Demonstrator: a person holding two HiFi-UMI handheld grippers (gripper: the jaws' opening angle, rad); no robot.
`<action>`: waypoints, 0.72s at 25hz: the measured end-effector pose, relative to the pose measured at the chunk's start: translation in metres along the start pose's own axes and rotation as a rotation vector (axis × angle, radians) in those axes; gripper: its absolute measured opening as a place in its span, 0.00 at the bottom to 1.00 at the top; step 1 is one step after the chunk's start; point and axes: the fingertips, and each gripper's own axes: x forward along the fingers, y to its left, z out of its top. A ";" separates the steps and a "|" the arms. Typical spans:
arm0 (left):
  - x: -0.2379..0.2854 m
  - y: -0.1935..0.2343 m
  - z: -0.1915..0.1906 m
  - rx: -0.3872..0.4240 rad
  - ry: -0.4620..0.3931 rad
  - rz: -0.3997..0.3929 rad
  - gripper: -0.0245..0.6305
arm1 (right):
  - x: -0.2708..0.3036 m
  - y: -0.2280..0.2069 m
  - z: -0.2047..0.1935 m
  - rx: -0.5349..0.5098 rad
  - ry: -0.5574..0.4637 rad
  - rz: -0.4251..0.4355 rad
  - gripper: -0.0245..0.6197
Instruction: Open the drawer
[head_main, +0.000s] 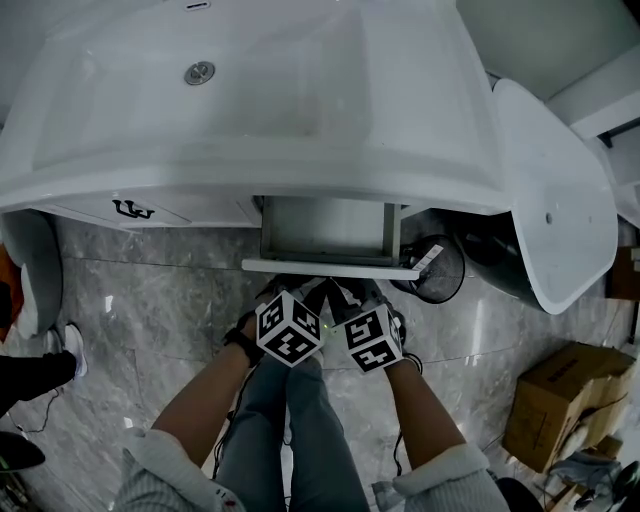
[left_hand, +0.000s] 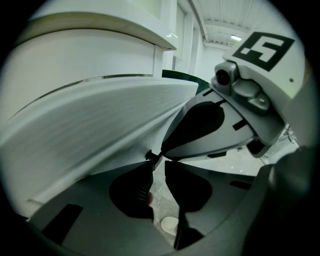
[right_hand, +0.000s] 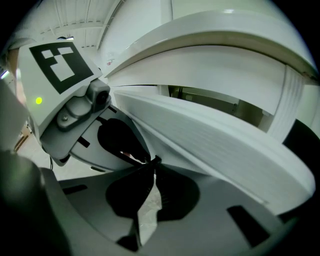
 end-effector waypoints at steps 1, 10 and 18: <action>0.000 0.000 0.000 -0.001 0.001 0.002 0.16 | 0.000 0.000 -0.001 0.002 -0.002 0.000 0.07; 0.000 -0.005 -0.004 -0.034 0.002 0.018 0.16 | -0.003 0.004 -0.005 0.020 -0.010 -0.001 0.05; 0.002 -0.003 -0.006 -0.068 -0.006 0.044 0.15 | -0.002 0.003 -0.011 0.070 -0.015 -0.003 0.06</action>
